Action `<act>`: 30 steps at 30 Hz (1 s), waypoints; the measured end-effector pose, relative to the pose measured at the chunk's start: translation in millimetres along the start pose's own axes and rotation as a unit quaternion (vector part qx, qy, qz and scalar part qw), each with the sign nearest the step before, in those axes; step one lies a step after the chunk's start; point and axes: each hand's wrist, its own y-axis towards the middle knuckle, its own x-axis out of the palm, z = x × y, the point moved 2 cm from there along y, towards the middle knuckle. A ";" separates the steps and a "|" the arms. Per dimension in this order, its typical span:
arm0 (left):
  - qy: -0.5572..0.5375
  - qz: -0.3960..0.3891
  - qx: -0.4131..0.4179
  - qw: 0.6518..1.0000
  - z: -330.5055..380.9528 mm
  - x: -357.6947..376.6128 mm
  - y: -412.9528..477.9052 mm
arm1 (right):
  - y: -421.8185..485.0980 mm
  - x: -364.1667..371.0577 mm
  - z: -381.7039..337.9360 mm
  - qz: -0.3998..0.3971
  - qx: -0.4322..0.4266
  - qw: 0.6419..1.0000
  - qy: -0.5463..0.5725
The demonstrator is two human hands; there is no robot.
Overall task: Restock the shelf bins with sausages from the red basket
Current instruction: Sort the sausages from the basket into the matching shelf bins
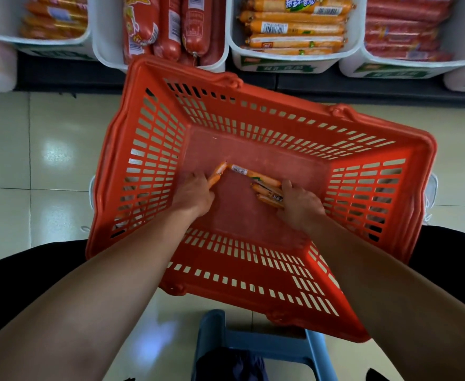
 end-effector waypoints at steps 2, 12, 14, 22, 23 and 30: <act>-0.025 0.030 0.020 0.999 8.4 -8.9 -4.6 | -0.3 -1.1 1.2 -0.010 0.007 1.000 0.020; 0.063 0.027 0.226 0.972 81.0 -18.9 12.3 | 1.2 -5.3 7.3 -0.031 0.015 0.994 0.104; 0.113 0.015 0.232 0.966 88.0 -14.8 20.9 | 2.7 -2.9 10.5 -0.050 0.026 0.990 0.127; 0.172 0.016 0.144 0.974 73.9 -14.9 17.9 | 0.0 -2.9 15.9 -0.094 0.010 0.985 0.142; 0.157 0.001 0.123 0.980 69.4 -16.5 14.8 | -0.9 -5.0 17.4 -0.088 0.015 0.986 0.142; 0.092 -0.002 0.091 0.992 41.9 -59.8 -27.3 | -34.1 -65.3 2.2 -0.006 -0.024 0.993 0.117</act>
